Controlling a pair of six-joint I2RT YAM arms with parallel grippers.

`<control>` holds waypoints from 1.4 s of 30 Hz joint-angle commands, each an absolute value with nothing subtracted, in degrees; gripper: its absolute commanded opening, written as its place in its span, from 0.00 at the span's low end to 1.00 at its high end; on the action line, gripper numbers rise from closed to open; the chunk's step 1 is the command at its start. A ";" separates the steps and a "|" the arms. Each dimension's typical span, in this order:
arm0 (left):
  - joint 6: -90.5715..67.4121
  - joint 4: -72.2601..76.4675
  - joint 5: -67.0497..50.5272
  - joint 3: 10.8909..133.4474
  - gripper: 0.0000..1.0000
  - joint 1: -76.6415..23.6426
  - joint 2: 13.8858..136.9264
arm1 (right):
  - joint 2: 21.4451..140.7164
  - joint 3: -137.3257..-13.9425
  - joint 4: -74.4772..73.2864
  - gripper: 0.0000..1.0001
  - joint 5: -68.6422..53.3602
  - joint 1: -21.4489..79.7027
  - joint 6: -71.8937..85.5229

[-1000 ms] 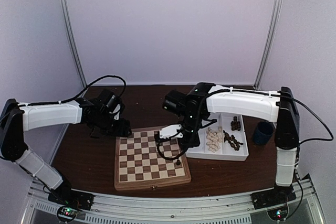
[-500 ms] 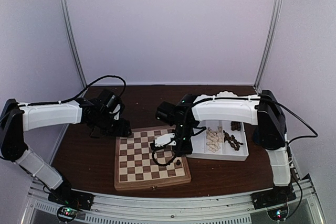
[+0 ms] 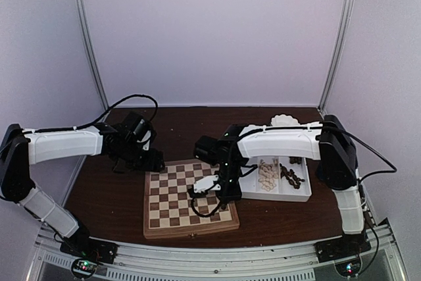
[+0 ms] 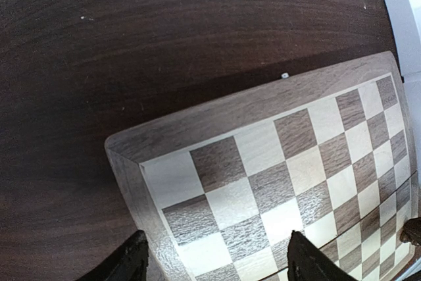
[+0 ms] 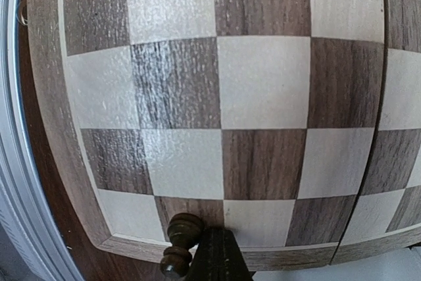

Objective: Set up the chess pieces on the board
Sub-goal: Adjust the pawn at a7, then pick up the pawn from the storage box.

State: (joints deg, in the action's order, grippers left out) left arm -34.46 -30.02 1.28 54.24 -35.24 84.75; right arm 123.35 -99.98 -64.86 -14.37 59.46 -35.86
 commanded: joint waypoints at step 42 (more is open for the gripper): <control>-33.18 -25.81 -3.24 58.37 0.71 -35.07 85.07 | 100.20 -75.35 -61.10 0.31 -10.40 20.83 -34.98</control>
